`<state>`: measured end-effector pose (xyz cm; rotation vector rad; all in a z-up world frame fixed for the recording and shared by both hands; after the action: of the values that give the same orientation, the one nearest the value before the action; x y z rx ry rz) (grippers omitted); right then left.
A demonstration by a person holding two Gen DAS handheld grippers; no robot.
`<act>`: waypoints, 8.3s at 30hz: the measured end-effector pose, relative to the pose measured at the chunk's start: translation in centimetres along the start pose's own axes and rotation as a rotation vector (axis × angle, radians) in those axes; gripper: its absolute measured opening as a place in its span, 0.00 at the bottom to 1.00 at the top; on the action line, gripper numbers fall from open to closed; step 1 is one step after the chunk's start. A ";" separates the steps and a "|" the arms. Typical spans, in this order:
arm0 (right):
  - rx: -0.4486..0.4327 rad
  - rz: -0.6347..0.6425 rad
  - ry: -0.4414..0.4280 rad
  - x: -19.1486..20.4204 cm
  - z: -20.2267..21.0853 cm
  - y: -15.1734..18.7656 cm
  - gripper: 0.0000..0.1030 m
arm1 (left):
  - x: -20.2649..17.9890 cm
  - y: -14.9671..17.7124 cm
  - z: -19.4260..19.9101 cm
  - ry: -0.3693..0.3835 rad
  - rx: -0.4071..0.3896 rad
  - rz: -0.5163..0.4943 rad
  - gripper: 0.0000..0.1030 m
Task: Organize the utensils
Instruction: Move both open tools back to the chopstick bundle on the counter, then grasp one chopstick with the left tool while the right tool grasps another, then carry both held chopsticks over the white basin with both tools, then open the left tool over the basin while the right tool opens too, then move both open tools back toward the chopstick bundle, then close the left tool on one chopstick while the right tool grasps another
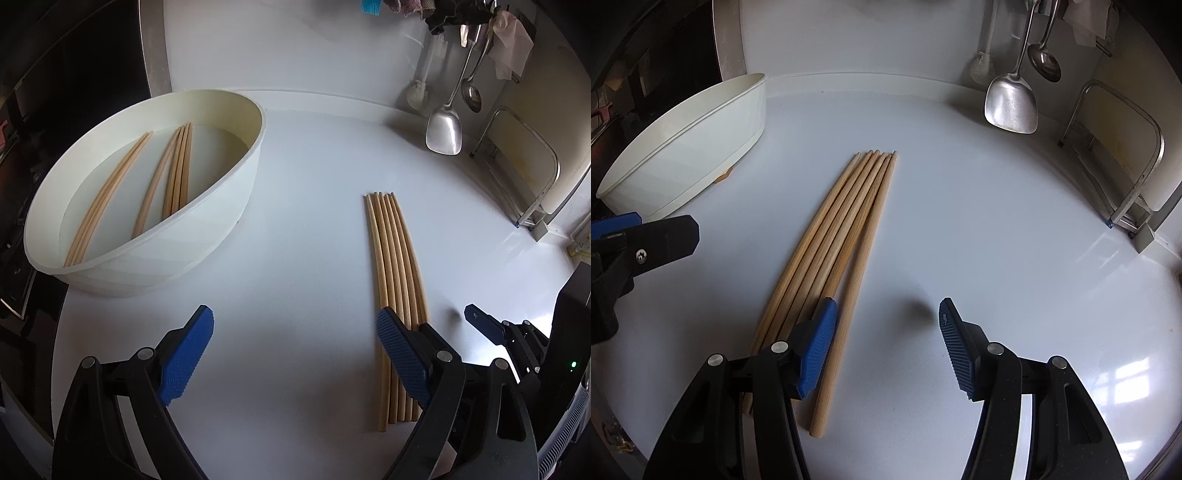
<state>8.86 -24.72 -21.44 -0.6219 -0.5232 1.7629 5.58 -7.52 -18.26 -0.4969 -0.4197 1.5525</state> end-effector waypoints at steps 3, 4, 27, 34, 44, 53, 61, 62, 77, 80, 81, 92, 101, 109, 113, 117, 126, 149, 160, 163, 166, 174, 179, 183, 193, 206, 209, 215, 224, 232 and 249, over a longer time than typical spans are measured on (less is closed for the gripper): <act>-0.006 -0.008 -0.001 -0.6 -0.1 -0.2 0.54 | -0.4 0.1 -0.5 0.000 0.009 -0.007 0.86; -0.006 -0.014 -0.001 -0.9 -0.2 -0.2 0.54 | -0.6 0.2 -0.7 0.002 0.011 -0.010 0.86; -0.031 -0.084 -0.044 -4.4 0.6 0.4 0.54 | -3.6 1.0 -4.6 -0.014 0.055 -0.103 0.86; -0.030 -0.085 -0.050 -4.4 0.5 0.3 0.54 | -3.6 1.0 -4.9 -0.036 0.051 -0.123 0.86; -0.030 -0.070 -0.053 -4.0 0.0 0.3 0.54 | -2.8 0.5 -5.6 -0.059 0.064 -0.111 0.86; -0.050 -0.022 -0.051 -3.3 -0.2 -0.2 0.46 | -2.8 -0.7 -6.3 -0.088 0.040 -0.100 0.89; -0.064 0.046 -0.058 -1.9 -0.4 -0.9 0.16 | -3.6 -1.1 -6.2 -0.053 0.032 -0.092 0.71; -0.064 0.052 -0.060 -1.7 -0.4 -1.0 0.14 | -3.8 -1.1 -6.2 -0.040 0.033 -0.092 0.64; -0.016 -0.095 -0.153 -2.9 0.5 -1.7 0.06 | -4.7 -1.0 -4.3 0.047 0.068 -0.146 0.07; -0.018 -0.114 -0.146 -3.1 1.6 -2.4 0.06 | -4.2 -1.6 -2.6 0.073 0.065 -0.142 0.07; -0.020 -0.122 -0.145 -3.1 2.1 -2.8 0.06 | -4.1 -1.9 -2.1 0.080 0.064 -0.140 0.07; -0.056 -0.104 -0.139 1.7 7.2 -8.2 0.06 | 4.4 -9.0 4.3 0.045 -0.030 -0.093 0.07; -0.093 -0.071 -0.225 11.8 6.7 -15.1 0.06 | 16.8 -12.2 4.1 -0.047 -0.032 0.001 0.07; -0.011 -0.043 -0.278 20.2 2.3 -18.2 0.06 | 22.2 -13.0 0.6 -0.046 0.040 0.016 0.07; 0.063 -0.043 -0.259 21.6 -0.4 -18.6 0.06 | 22.9 -13.5 -1.6 -0.024 0.081 0.016 0.07; 0.113 -0.041 -0.238 22.4 -2.4 -18.4 0.06 | 22.8 -13.4 -3.4 0.003 0.118 0.011 0.07; 0.173 -0.044 -0.218 22.7 -5.2 -18.0 0.06 | 23.0 -13.2 -5.9 0.029 0.175 -0.002 0.07; 0.077 -0.036 -0.183 20.7 0.4 -16.5 0.41 | 23.9 -13.2 -0.9 0.007 0.069 0.028 0.69; 0.040 -0.061 -0.180 18.5 5.0 -14.0 0.49 | 22.2 -10.9 3.0 0.017 0.038 0.018 0.78; 0.038 -0.068 -0.185 17.7 5.7 -13.3 0.50 | 21.4 -10.4 3.8 0.013 0.032 0.019 0.78; 0.033 -0.074 -0.186 16.8 6.5 -12.6 0.51 | 20.5 -9.9 4.6 0.013 0.025 0.021 0.81; 0.008 -0.099 -0.167 13.0 8.4 -10.3 0.54 | 17.1 -8.5 6.0 0.004 0.028 -0.005 0.82; 0.014 -0.139 -0.163 9.9 9.2 -8.3 0.54 | 14.7 -7.8 6.7 0.000 0.031 -0.026 0.83; 0.010 -0.172 -0.149 7.2 9.8 -6.9 0.54 | 12.6 -6.9 7.1 0.000 0.032 -0.048 0.83; 0.012 -0.234 -0.103 0.9 9.0 -2.6 0.55 | 5.8 -4.4 7.4 0.077 0.004 -0.092 0.87; -0.026 -0.271 -0.066 -2.7 4.9 0.0 0.55 | 1.6 -2.8 3.8 0.052 -0.042 -0.108 0.87; -0.041 -0.256 -0.054 -2.1 3.9 -0.3 0.55 | 1.0 -2.8 3.3 0.028 -0.074 -0.132 0.87; -0.052 -0.263 -0.060 -1.4 2.1 -0.6 0.55 | 0.8 -2.6 1.7 0.034 -0.078 -0.139 0.87; -0.040 -0.212 -0.022 -0.2 0.9 -0.6 0.55 | 2.0 -2.2 1.0 0.032 -0.061 -0.123 0.88; -0.036 -0.165 0.033 0.2 0.3 -0.5 0.55 | 1.7 -2.0 0.6 0.045 -0.048 -0.129 0.88; -0.040 -0.116 0.016 -0.9 -0.1 -0.6 0.22 | -0.6 -1.4 -1.0 0.064 -0.008 -0.141 0.88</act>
<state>9.56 -25.43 -21.01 -0.6210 -0.5733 1.6402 7.31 -8.07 -18.30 -0.5108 -0.4032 1.3958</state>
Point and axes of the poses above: each gripper's, at about its wrist camera, not at the fingertips, and z roughly against the way its jaws point, x to its left, y to its underside, the point moved 7 cm from there along -z, roughly the way its jaws point, and after that the axes turned 1 degree about -z, right-handed, at the moved point
